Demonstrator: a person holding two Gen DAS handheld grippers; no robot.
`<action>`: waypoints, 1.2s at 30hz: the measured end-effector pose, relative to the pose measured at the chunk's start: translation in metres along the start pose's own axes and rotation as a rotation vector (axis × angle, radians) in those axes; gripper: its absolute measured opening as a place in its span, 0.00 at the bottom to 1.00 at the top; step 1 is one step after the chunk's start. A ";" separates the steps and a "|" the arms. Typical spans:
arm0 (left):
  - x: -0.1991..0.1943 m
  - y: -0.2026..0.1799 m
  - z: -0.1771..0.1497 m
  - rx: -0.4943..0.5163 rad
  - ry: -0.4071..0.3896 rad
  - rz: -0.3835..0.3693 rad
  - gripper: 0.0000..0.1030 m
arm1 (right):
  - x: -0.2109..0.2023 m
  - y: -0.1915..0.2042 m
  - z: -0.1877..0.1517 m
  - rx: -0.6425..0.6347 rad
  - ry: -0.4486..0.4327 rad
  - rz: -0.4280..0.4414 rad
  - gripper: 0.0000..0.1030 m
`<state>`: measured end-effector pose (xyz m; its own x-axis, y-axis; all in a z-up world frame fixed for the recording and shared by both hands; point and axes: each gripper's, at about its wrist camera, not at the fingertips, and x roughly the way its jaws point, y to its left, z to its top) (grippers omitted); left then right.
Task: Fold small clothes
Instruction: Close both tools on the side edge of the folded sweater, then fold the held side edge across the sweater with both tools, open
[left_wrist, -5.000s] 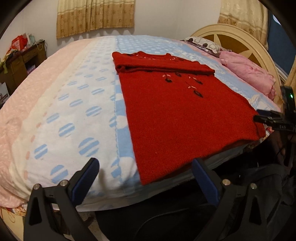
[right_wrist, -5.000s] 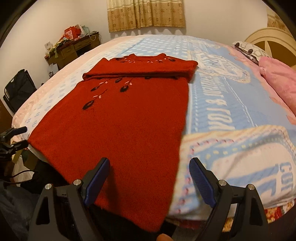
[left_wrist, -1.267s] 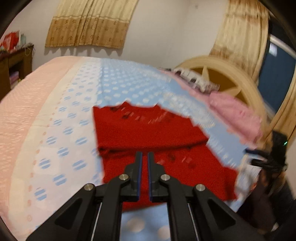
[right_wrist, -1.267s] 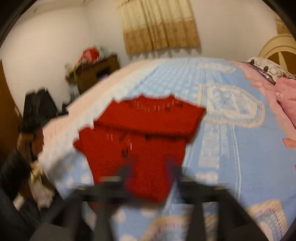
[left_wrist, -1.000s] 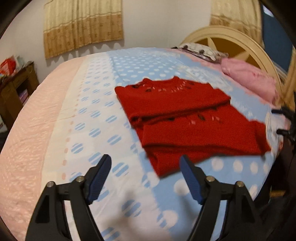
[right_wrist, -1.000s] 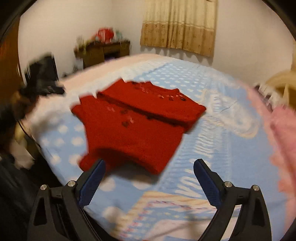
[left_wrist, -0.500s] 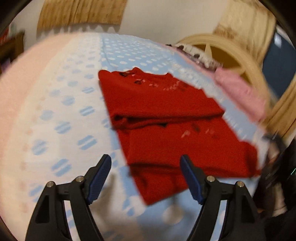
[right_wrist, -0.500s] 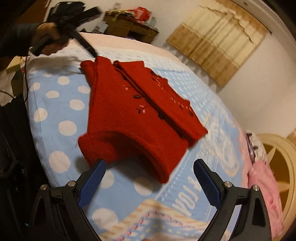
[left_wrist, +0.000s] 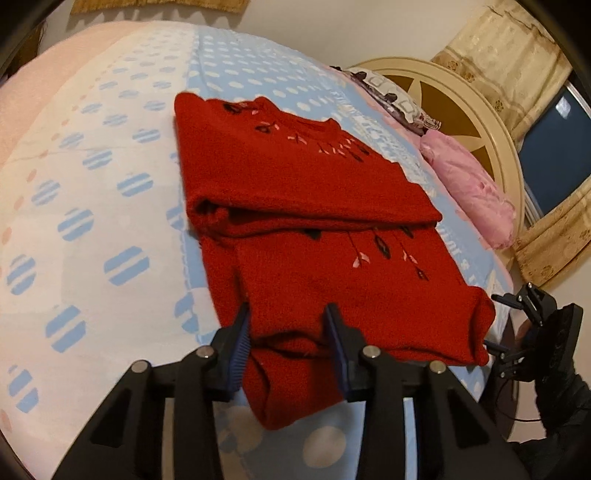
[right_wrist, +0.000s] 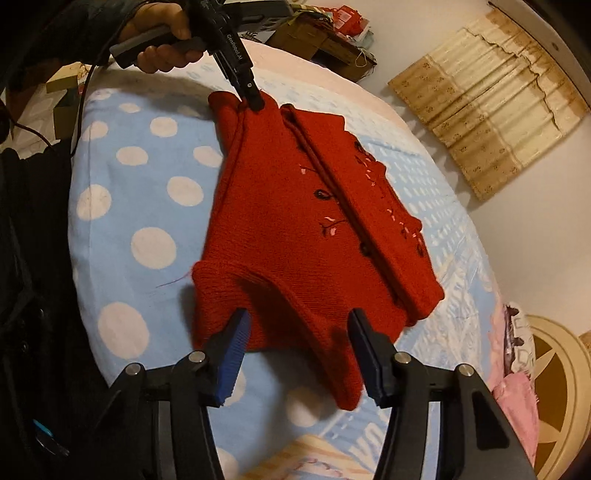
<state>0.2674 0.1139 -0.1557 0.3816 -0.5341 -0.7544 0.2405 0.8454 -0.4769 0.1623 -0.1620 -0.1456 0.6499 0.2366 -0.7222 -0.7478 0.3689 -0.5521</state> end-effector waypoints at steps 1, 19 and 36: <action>0.001 0.002 0.000 -0.004 0.000 0.002 0.39 | 0.001 -0.001 0.001 -0.002 0.004 0.006 0.54; -0.060 -0.021 0.012 0.051 -0.170 0.020 0.15 | -0.035 -0.070 0.005 0.377 -0.127 -0.036 0.05; -0.071 -0.021 0.063 -0.024 -0.313 -0.049 0.15 | -0.018 -0.156 0.019 0.648 -0.207 -0.142 0.04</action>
<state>0.2918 0.1343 -0.0634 0.6269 -0.5446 -0.5571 0.2451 0.8166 -0.5225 0.2698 -0.2066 -0.0380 0.7964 0.2891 -0.5312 -0.4634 0.8561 -0.2289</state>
